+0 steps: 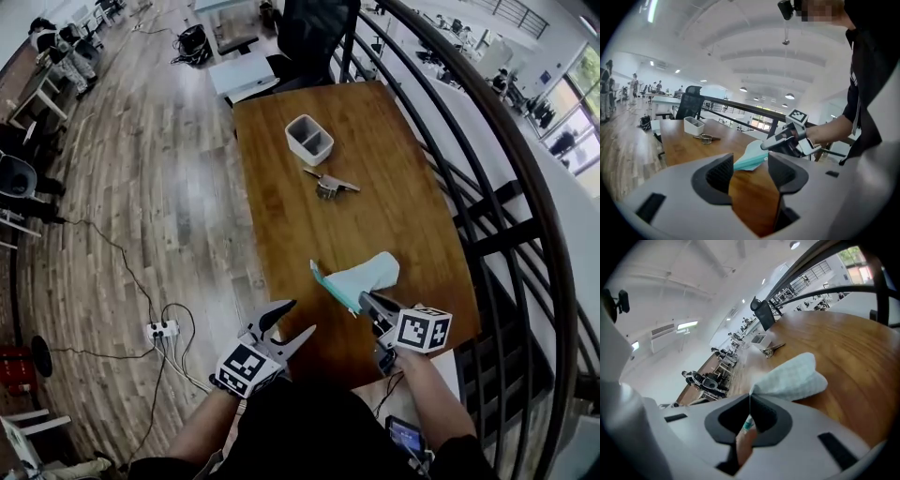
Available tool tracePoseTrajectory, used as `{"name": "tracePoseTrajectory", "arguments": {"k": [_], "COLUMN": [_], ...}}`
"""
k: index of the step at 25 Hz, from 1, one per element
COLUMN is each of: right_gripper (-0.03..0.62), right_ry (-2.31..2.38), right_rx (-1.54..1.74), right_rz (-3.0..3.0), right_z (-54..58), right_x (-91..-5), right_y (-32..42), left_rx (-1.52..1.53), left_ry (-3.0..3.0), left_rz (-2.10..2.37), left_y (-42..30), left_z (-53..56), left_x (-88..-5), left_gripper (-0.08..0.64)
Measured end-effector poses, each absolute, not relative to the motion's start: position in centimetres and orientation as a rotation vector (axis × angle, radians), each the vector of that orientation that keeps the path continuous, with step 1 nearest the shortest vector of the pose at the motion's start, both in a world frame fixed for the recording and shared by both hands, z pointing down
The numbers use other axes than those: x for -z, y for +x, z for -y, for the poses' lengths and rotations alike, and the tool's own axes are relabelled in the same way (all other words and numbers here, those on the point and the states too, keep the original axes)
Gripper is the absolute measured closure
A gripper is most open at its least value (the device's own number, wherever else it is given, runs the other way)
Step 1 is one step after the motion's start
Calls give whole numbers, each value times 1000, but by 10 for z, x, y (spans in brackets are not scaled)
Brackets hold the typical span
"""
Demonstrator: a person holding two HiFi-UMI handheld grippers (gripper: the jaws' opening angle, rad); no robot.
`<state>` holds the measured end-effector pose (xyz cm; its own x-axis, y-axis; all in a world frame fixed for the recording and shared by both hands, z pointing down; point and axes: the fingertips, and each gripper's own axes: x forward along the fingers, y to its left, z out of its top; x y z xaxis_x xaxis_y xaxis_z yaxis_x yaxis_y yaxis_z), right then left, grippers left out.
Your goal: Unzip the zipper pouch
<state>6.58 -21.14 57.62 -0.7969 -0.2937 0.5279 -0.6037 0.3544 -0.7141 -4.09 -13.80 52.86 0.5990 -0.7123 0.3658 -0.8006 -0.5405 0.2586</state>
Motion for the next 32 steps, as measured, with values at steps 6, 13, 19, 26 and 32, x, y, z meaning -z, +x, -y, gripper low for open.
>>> {"name": "tracePoseTrajectory", "arguments": {"k": [6,13,19,26,32], "right_gripper": [589,589,589,589,588], "right_ry": [768,746,739,734,745], "right_rx": [-1577,-1627,-1695,-1721,-1840], "right_rz": [2340,2370,2397,2424,2415], "right_z": [190,170,159,149,147], "right_x": [-544,-520,-505,-499,-496], "right_y": [66,72,78,84,90], "left_rx": [-460,-736,-834,-912,-1020], "left_ry": [2588,2833,2952,3017,3111], "left_rz": [1124,1047,895,779,700], "left_y": [-17,0,24,38,50], "left_z": [139,144,137,129,122], "left_x": [-534,-528,-526,-530,-525], "left_gripper": [322,321,322,361,464]}}
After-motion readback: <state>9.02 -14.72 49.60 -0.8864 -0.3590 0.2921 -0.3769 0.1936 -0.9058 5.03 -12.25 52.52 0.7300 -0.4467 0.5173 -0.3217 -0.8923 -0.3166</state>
